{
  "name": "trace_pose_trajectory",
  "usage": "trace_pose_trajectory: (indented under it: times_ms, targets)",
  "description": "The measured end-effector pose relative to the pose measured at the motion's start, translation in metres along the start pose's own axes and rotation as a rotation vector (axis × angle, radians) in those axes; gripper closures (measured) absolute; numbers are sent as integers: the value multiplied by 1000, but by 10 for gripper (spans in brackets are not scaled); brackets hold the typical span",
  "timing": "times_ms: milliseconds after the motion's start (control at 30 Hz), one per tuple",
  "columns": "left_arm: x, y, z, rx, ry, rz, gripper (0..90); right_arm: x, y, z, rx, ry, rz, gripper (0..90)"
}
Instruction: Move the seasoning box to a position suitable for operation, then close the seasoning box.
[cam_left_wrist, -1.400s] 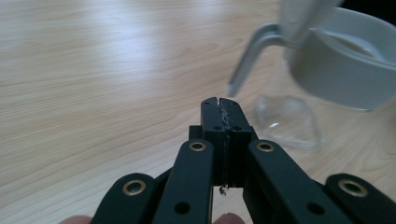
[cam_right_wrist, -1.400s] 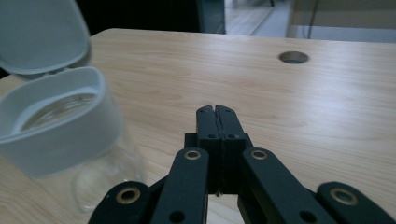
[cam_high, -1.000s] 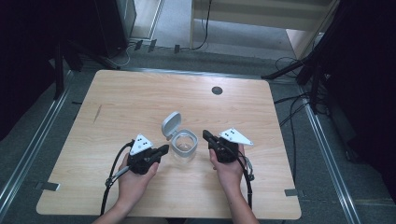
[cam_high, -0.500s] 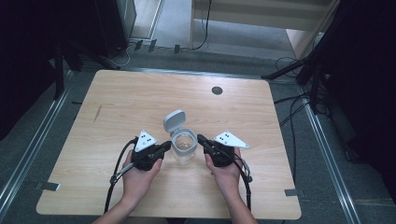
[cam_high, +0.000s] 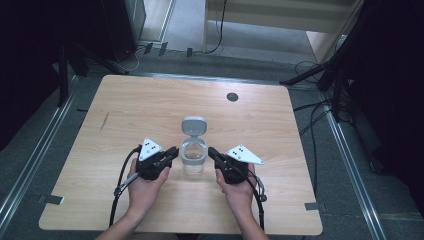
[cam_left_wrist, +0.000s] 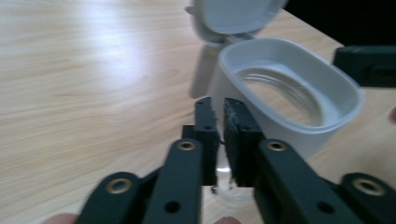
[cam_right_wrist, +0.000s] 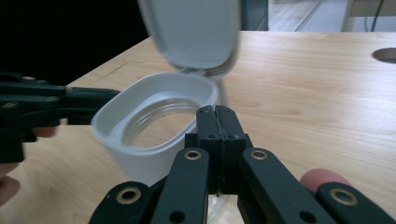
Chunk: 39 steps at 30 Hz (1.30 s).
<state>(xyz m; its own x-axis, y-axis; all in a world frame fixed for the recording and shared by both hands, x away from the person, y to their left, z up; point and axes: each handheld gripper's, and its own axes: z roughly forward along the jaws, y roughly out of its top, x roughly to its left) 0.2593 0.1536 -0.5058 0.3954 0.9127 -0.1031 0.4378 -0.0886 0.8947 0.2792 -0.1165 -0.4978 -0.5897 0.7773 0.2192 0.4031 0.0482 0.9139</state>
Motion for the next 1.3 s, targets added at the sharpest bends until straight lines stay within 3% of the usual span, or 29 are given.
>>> trace_pose_trajectory:
  times_ms: [67,133,267,300,333,467,567,767,1000,1133,1167,1300]
  targets:
    - [17,-9,-6,-21,52,-22,533,-5,4,0,-1,-9,-2,900]
    - [45,-22,-14,-13,79,-71,397,-10,10,1,5,-14,-1,900]
    - [95,-45,-33,41,82,-127,162,-21,22,6,6,-18,4,900]
    - [95,-45,-33,41,82,-127,129,-21,22,6,6,-18,4,900]
    - [113,-53,-45,49,100,-145,136,-24,28,10,7,-12,11,900]
    - [134,-61,-66,26,115,-172,138,-29,42,18,4,-20,4,900]
    - [137,-66,-68,21,121,-196,140,-30,53,25,0,-20,3,900]
    - [124,-66,-62,36,159,-96,141,-30,72,39,-7,-8,-1,900]
    - [126,-66,-62,35,148,-105,140,-24,89,50,-2,24,-10,900]
    - [125,-66,-62,40,150,-98,141,-19,89,48,5,55,-25,900]
    - [125,-66,-61,41,149,-96,141,-15,87,42,1,81,-27,900]
    - [125,-65,-61,47,149,-94,141,-10,78,30,15,106,-42,900]
